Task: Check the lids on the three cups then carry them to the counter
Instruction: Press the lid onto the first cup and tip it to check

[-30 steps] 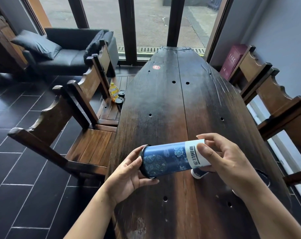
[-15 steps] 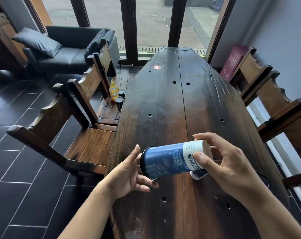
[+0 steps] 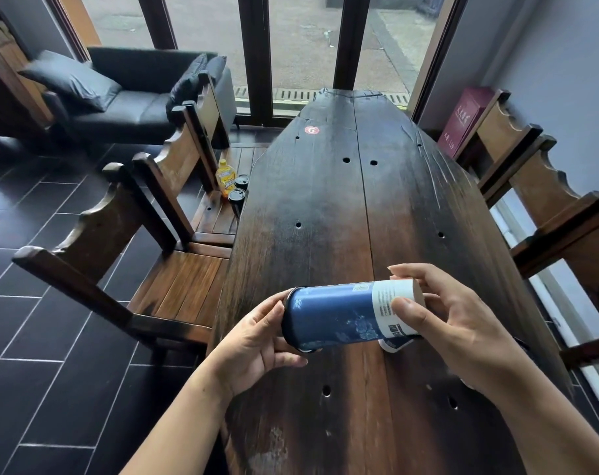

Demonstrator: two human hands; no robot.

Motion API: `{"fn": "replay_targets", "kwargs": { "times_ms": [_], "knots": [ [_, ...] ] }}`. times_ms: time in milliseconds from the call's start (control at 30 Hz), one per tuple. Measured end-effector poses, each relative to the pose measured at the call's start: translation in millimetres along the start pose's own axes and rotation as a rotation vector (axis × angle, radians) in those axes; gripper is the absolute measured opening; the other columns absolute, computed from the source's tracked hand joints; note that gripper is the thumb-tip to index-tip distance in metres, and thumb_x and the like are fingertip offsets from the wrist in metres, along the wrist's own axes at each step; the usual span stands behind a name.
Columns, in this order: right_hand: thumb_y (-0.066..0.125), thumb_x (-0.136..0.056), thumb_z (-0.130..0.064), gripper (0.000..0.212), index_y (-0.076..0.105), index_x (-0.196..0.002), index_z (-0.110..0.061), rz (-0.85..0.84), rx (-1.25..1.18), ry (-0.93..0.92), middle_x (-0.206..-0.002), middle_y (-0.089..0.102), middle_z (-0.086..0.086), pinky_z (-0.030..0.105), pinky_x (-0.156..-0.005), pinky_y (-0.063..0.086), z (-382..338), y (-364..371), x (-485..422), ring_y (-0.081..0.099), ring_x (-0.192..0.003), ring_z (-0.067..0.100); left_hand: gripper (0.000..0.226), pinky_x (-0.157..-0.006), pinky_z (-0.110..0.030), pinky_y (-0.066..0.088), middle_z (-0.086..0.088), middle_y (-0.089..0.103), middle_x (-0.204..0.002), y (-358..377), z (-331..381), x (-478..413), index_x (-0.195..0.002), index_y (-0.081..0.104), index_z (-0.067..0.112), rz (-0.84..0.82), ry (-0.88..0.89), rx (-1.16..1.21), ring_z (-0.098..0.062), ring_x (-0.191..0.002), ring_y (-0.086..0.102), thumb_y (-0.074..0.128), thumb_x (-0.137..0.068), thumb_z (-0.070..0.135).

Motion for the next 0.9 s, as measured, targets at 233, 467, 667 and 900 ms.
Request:
{"fn": "replay_targets", "kwargs": {
  "times_ms": [233, 467, 667, 900],
  "knots": [
    [0.064, -0.071, -0.073, 0.057, 0.065, -0.120, -0.044, 0.036, -0.039, 0.047, -0.104, 0.075, -0.009, 0.034, -0.073, 0.066, 9, -9, -1, 0.075, -0.099, 0.008, 0.076, -0.078, -0.048, 0.065, -0.012, 0.066, -0.138, 2, 3, -1, -0.133, 0.066, 0.027, -0.013, 0.075, 0.064, -0.044, -0.107, 0.071, 0.097, -0.065, 0.040],
    [0.063, -0.075, -0.068, 0.049, 0.065, -0.117, -0.044, 0.056, 0.041, 0.032, -0.103, 0.076, -0.011, 0.037, -0.072, 0.066, 9, -12, 1, 0.074, -0.098, 0.006, 0.082, -0.086, -0.058, 0.061, -0.016, 0.058, -0.148, 8, 6, -1, -0.141, 0.059, 0.027, -0.039, 0.071, 0.044, -0.048, -0.112, 0.064, 0.096, -0.068, 0.038],
    [0.070, -0.088, -0.056, 0.040, 0.062, -0.124, -0.042, 0.077, 0.128, -0.026, -0.108, 0.076, -0.012, 0.029, -0.078, 0.063, -2, -14, 5, 0.071, -0.097, 0.005, 0.086, -0.074, -0.045, 0.065, -0.021, 0.067, -0.137, 12, 1, -2, -0.142, 0.058, 0.033, 0.010, -0.120, -0.110, -0.050, -0.111, 0.070, 0.063, -0.073, 0.084],
    [0.070, -0.088, -0.041, 0.038, 0.062, -0.125, -0.038, 0.024, 0.278, -0.104, -0.113, 0.069, -0.016, 0.030, -0.082, 0.058, -9, -3, 7, 0.066, -0.107, 0.007, 0.081, -0.054, -0.032, 0.062, -0.024, 0.075, -0.117, 11, -6, -8, -0.133, 0.065, 0.025, 0.135, -0.228, -0.228, -0.037, -0.078, 0.076, 0.044, -0.080, 0.082]
  ]
}}
Point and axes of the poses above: each hand's wrist, its own x-axis away from the middle knuckle, its own y-axis out of the palm, z = x × y, the point moved 7 cm from there along -x, towards the middle knuckle
